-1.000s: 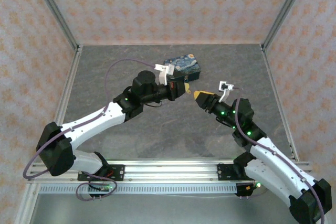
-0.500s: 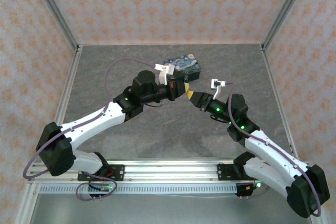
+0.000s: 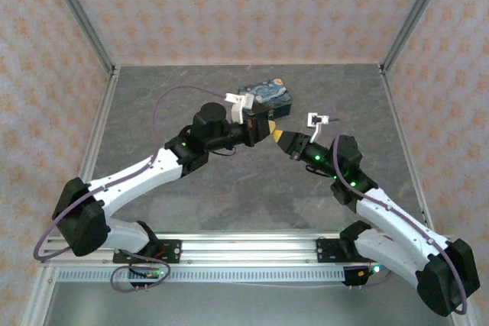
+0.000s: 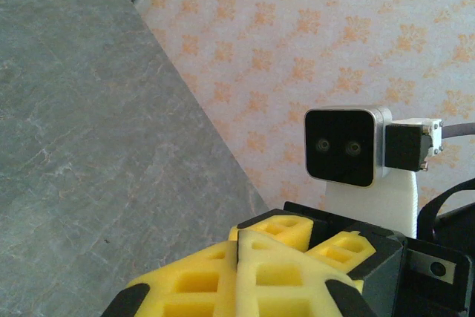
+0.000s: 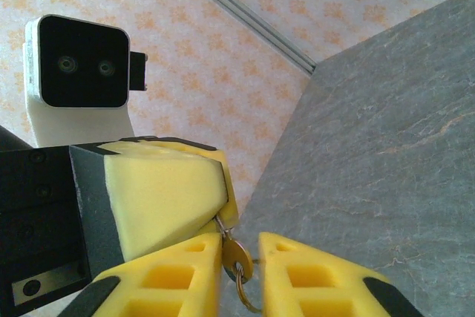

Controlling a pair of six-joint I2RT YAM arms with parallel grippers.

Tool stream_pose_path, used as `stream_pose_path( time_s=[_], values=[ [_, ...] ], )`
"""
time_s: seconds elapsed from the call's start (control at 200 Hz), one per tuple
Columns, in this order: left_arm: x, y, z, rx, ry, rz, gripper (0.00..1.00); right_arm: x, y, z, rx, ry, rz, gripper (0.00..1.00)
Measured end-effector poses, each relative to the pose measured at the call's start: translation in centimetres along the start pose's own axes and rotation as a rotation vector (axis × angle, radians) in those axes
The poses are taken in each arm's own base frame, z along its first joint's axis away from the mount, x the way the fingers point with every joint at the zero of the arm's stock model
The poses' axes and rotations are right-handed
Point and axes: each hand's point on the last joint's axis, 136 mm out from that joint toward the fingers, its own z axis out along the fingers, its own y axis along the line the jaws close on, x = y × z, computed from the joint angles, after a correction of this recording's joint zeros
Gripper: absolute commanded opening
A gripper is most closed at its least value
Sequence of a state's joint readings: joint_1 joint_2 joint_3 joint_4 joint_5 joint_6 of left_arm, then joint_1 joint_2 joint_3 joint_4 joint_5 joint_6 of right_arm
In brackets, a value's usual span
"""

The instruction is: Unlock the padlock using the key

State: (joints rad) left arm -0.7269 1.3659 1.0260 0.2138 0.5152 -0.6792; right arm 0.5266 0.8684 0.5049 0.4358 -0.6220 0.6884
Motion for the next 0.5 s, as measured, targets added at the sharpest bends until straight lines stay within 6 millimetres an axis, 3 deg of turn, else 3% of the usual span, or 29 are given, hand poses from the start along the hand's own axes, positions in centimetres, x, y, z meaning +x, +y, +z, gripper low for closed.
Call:
stream_pose_path(
  time_s=[0.275,0.495],
  values=[
    [-0.14,0.15,0.00,-0.009,-0.008,-0.001,0.00,0.02,0.07,0.01,-0.004,0.002,0.022,0.16],
    [-0.34,0.36,-0.01,-0.021,-0.020,-0.003,0.00,0.09,-0.03,0.07,-0.002,0.005,0.035,0.03]
  ],
)
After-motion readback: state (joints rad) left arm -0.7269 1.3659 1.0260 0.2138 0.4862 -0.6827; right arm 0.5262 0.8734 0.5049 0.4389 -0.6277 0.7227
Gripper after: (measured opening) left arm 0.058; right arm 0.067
